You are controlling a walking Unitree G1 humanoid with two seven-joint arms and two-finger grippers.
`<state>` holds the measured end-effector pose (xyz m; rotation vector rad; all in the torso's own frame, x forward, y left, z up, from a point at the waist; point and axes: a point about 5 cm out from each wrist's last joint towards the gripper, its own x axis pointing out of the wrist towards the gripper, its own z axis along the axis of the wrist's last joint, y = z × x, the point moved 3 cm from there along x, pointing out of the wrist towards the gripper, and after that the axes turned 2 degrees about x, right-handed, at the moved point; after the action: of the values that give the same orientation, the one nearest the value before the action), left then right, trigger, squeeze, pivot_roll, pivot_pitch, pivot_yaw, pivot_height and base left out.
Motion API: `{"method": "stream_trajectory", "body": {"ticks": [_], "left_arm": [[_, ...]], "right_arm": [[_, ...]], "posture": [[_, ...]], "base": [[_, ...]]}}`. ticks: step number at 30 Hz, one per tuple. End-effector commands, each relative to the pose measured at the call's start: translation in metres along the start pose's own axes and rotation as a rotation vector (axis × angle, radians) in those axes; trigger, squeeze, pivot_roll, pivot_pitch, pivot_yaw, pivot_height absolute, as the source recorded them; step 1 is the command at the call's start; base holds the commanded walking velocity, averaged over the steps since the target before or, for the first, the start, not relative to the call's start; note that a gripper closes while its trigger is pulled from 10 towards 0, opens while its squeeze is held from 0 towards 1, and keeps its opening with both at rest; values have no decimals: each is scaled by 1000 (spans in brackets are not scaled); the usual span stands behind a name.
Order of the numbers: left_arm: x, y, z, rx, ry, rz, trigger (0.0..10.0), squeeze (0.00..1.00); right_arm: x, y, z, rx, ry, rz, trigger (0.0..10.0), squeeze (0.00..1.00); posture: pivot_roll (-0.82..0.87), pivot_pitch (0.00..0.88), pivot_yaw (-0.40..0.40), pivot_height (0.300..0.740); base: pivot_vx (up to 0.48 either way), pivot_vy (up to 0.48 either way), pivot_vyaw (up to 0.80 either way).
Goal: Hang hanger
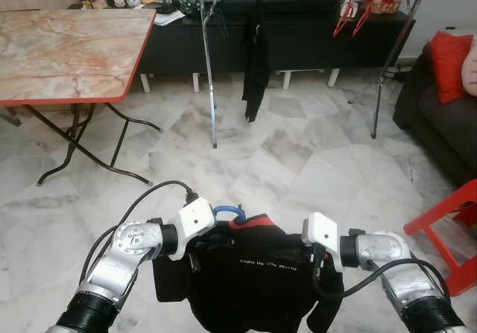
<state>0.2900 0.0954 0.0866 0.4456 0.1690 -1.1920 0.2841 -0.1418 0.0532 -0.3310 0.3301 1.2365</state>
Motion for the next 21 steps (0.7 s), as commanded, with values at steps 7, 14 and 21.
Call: {"method": "stream_trajectory", "body": {"ticks": [7, 14, 21], "left_arm": [[6, -14, 10, -32, -58, -86, 10000, 1000], [4, -14, 10, -32, -58, -99, 10000, 1000], [5, -9, 8, -37, -56, -61, 10000, 0]], "right_arm": [[10, -9, 38, -90, -128, -4, 10000, 0], [10, -10, 40, -92, -130, 0, 10000, 0], [10, -11, 46, -96, -151, 14, 10000, 0]], "posture": [[-30, 0, -52, 740], [-29, 0, -52, 740], [-31, 0, -52, 740]], "base": [[0, 0, 0], [0, 0, 0], [0, 0, 0]]}}
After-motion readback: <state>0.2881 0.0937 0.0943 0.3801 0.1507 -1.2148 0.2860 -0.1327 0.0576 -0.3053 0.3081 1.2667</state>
